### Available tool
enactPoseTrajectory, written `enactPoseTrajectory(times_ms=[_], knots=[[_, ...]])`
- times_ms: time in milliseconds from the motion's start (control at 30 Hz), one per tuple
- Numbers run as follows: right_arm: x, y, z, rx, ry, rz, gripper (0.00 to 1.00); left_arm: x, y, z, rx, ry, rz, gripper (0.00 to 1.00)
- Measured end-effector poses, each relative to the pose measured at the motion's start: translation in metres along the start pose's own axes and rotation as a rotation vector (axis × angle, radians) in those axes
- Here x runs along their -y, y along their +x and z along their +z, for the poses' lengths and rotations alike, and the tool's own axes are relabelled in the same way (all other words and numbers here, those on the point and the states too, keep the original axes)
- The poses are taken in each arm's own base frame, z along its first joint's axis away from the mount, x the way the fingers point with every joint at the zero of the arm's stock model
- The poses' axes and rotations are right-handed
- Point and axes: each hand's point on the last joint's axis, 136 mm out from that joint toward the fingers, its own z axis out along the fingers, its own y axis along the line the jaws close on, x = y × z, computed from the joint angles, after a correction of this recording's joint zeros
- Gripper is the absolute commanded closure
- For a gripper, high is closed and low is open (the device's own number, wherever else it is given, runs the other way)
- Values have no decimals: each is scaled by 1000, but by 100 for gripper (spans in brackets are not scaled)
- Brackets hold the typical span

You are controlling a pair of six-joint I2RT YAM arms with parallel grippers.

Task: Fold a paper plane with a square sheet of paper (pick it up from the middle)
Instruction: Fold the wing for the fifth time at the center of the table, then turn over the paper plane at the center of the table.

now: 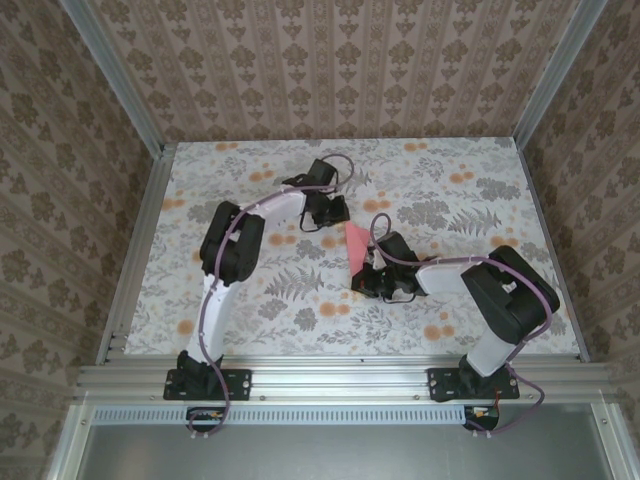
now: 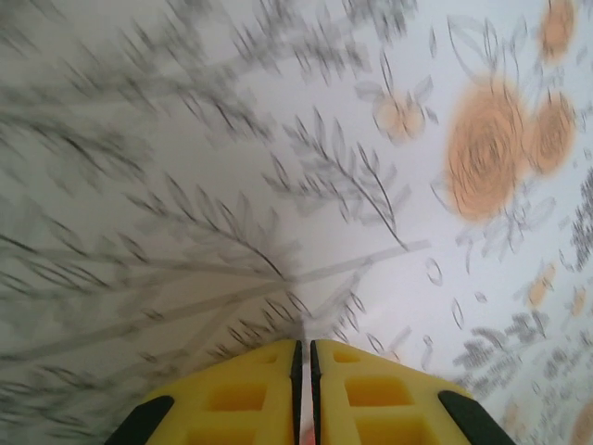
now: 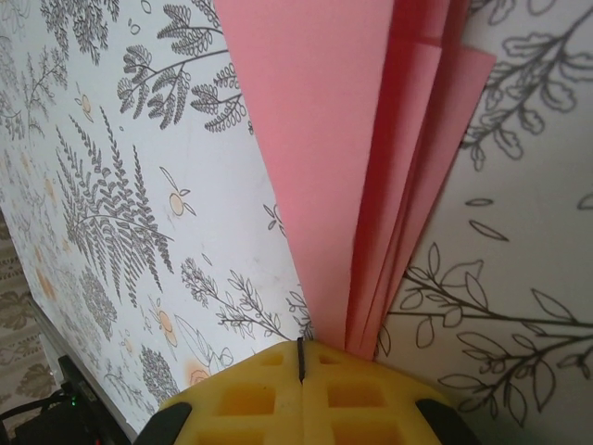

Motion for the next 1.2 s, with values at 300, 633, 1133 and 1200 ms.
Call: enactPoseTrajectory(times_ms=[300, 633, 1133, 1200], knots=[[8, 9, -15, -43, 101, -6, 92, -11, -28, -51, 110, -61, 51, 73], [16, 17, -28, -82, 192, -49, 79, 24, 41, -86, 77, -20, 173, 52], [-13, -21, -77, 136, 154, -129, 69, 27, 110, -43, -62, -35, 128, 66], [-8, -34, -87, 198, 181, -116, 68, 18, 113, -37, -75, -57, 113, 66]])
